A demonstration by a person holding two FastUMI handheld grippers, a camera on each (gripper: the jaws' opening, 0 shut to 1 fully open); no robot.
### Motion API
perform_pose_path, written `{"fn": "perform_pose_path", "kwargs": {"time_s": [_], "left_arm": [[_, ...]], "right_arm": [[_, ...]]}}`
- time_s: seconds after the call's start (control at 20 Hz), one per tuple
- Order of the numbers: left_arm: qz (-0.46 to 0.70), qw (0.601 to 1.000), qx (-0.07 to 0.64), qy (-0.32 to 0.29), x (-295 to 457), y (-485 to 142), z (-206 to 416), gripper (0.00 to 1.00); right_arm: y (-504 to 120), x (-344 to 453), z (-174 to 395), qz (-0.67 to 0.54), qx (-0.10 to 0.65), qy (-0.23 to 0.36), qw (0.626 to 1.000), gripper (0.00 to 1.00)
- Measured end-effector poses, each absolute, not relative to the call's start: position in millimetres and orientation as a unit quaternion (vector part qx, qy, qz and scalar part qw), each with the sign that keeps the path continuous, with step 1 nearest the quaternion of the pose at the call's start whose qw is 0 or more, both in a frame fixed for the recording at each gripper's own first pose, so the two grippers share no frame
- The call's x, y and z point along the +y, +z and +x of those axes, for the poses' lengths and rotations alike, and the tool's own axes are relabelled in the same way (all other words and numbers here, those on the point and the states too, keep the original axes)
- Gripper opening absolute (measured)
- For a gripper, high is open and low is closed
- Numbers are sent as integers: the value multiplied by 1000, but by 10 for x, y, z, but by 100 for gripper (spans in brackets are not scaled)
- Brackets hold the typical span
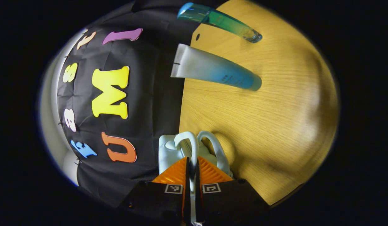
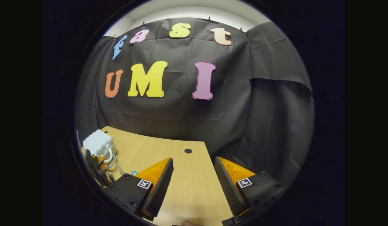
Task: First open the suitcase, pack the skin care products into it, and then close the suitcase.
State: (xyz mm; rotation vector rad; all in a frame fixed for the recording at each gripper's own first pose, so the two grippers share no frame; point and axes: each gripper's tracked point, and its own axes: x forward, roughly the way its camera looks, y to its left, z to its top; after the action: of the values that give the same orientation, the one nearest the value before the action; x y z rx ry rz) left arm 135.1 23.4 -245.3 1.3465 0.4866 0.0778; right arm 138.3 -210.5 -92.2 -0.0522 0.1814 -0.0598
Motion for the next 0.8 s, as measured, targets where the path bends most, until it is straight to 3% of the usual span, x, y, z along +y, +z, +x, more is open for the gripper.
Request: {"fn": "perform_pose_path", "kwargs": {"time_s": [0.3, 0.55, 0.8], "left_arm": [[437, 875, 208, 15, 242, -2066, 1334, 3], [370, 915, 161, 8, 477, -1322, 1157, 3], [295, 948, 115, 33, 1208, -552, 1037, 3]], "right_arm": [[-880, -1902, 1271, -44, 89, -50, 994, 80], [-744, -1426, 1233, -56, 80, -52, 994, 80], [-638, -760, 1217, -52, 74, -35, 995, 80]]}}
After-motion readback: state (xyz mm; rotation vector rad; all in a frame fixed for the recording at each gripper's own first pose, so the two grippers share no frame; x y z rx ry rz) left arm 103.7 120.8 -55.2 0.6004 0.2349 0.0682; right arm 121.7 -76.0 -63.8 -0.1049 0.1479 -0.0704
